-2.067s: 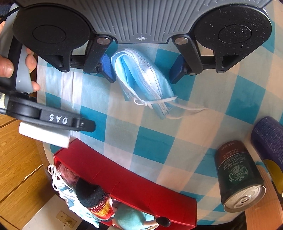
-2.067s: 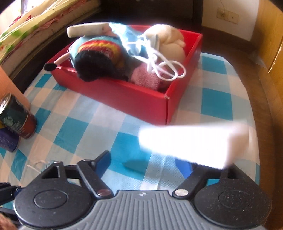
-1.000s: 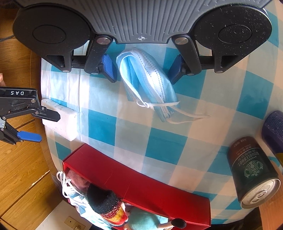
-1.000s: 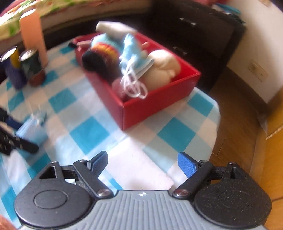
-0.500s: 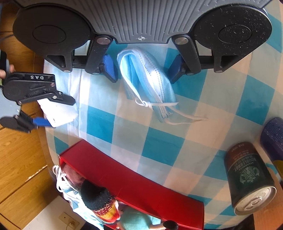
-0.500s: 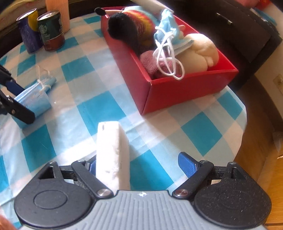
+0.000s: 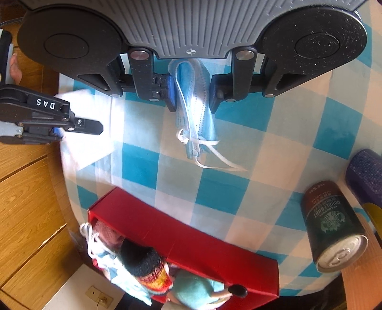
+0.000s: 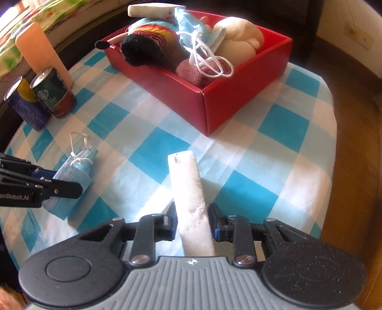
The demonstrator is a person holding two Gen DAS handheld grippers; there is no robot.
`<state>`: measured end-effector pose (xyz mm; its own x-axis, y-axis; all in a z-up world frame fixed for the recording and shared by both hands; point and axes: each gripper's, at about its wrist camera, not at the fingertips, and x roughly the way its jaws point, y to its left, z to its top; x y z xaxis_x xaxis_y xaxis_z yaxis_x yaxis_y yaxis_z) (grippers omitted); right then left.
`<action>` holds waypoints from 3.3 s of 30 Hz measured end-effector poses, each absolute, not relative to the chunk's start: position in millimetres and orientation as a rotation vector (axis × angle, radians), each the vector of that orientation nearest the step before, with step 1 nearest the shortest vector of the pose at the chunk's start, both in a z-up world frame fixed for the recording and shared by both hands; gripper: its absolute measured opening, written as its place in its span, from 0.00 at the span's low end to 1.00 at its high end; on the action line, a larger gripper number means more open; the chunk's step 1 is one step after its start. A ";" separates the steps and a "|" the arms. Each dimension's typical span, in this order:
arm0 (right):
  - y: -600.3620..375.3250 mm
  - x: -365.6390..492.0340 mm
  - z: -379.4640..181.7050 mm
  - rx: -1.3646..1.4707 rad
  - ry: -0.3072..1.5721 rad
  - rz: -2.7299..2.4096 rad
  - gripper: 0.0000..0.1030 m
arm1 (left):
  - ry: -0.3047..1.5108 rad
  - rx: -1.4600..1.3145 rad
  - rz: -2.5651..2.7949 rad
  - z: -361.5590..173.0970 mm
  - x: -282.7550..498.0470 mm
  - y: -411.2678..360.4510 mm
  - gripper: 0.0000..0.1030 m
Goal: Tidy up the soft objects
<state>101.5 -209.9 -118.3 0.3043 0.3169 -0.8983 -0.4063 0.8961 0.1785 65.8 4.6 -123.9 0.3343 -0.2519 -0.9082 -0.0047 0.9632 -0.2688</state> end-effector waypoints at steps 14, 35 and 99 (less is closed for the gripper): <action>-211.3 98.7 -73.2 0.182 1.044 0.499 0.00 | 1.081 -0.357 -0.180 -75.2 78.3 24.9 0.27; -211.4 169.9 0.8 0.406 0.725 0.431 0.00 | 0.848 -0.370 -0.212 -10.8 191.3 1.7 0.27; -197.3 15.3 -24.6 0.386 0.761 0.289 0.26 | 0.874 -0.261 -0.132 -45.2 24.5 22.3 0.64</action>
